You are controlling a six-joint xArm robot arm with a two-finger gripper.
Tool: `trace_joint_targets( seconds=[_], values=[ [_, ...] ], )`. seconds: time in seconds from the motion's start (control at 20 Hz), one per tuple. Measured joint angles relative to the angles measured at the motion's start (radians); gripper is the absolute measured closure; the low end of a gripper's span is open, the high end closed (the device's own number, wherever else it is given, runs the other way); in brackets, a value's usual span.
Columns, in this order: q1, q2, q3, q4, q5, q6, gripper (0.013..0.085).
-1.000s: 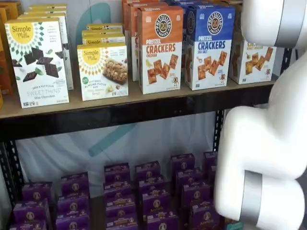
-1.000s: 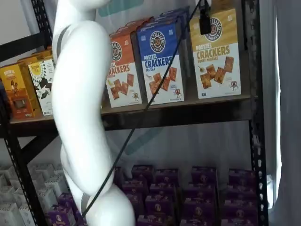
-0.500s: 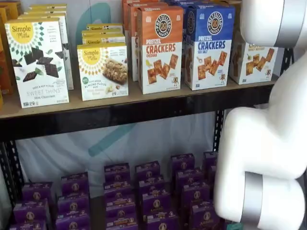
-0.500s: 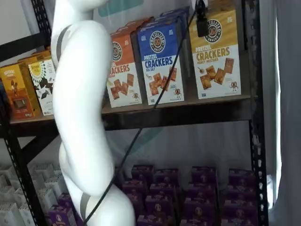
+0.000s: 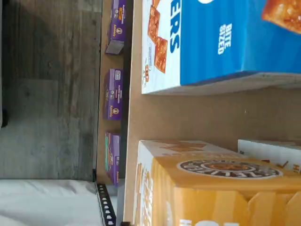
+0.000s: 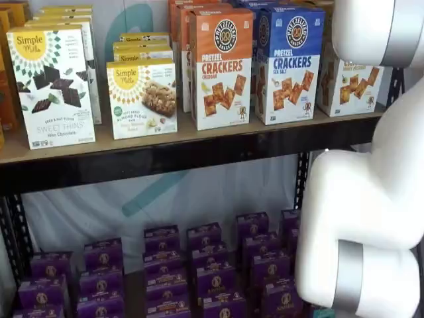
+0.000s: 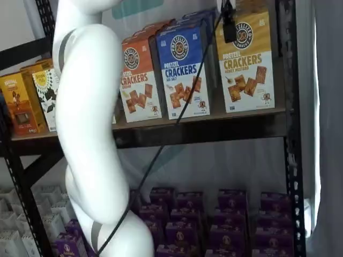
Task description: Retrieve the yellow and white box located on the top shelf, the sixth one from the left
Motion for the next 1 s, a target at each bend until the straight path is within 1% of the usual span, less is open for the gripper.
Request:
trace_joint_targets(
  seconds=[0.1, 0.2, 0.25, 0.3, 0.55, 0.65, 1.0],
  values=[
    [-0.001, -0.003, 0.004, 0.0, -0.002, -0.001, 0.013],
    [-0.001, -0.007, 0.011, 0.0, -0.008, -0.002, 0.021],
    [-0.002, -0.009, 0.013, 0.001, -0.009, -0.003, 0.021],
    [-0.003, -0.01, 0.015, 0.002, -0.01, -0.003, 0.025],
    [-0.006, -0.012, 0.017, 0.008, -0.011, -0.005, 0.025],
    [-0.008, -0.01, 0.014, 0.011, -0.009, -0.006, 0.033],
    [-0.015, -0.007, 0.004, 0.014, -0.004, -0.012, 0.033]
  ],
)
